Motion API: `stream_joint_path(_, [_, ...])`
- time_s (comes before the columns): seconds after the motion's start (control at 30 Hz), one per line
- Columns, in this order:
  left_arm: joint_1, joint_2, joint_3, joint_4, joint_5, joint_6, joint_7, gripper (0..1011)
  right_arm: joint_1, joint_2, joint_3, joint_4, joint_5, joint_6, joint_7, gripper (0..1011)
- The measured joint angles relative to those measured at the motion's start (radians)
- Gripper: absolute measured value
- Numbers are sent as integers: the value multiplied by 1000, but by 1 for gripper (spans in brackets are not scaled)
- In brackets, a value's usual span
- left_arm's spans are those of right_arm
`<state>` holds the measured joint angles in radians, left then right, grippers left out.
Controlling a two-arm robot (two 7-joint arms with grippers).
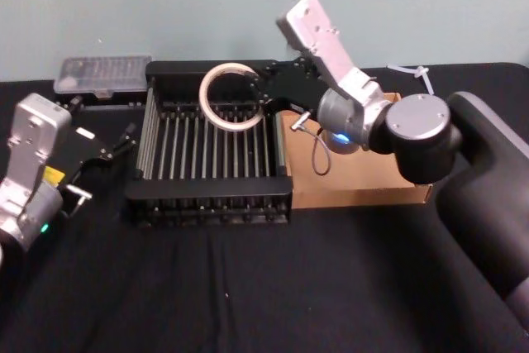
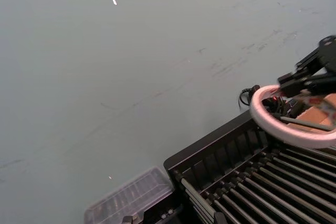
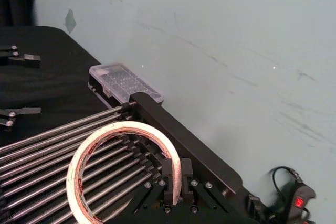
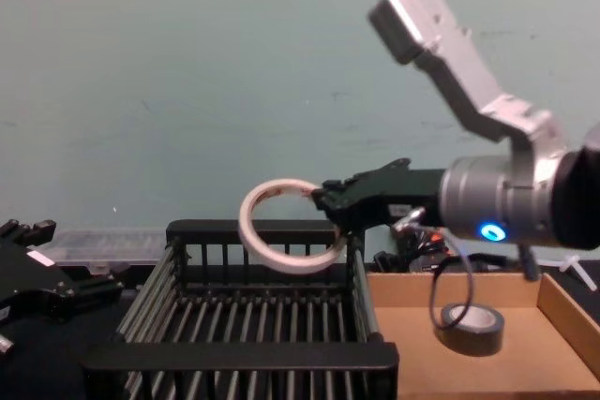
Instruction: Pick up the white tape and place it into the black box , Pick up the silver tape and place it into the brown box.
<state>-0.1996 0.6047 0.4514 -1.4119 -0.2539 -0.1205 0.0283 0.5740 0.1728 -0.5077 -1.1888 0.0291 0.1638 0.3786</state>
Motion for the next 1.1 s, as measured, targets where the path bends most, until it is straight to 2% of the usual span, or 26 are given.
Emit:
stream_joint_path(0.23, [0, 0, 0, 0, 0, 0, 0, 1001, 46, -54, -18, 131, -32, -49, -14, 98])
stream_joint_path(0.43, [0, 0, 0, 0, 0, 0, 0, 1001, 61, -78, -26, 194, -57, -57, -18, 98])
stream_joint_path(0.57, [0, 0, 0, 0, 0, 0, 0, 1001, 65, -85, -30, 210, -71, -56, -18, 98])
stream_joint_path(0.9, [0, 0, 0, 0, 0, 0, 0, 1001, 65, -83, -29, 208, -69, -56, -18, 103])
stream_joint_path(1.03, [0, 0, 0, 0, 0, 0, 0, 1001, 65, -83, -29, 207, -68, -56, -18, 184])
stream_joint_path(1.1, [0, 0, 0, 0, 0, 0, 0, 1001, 65, -83, -29, 206, -67, -56, -18, 262])
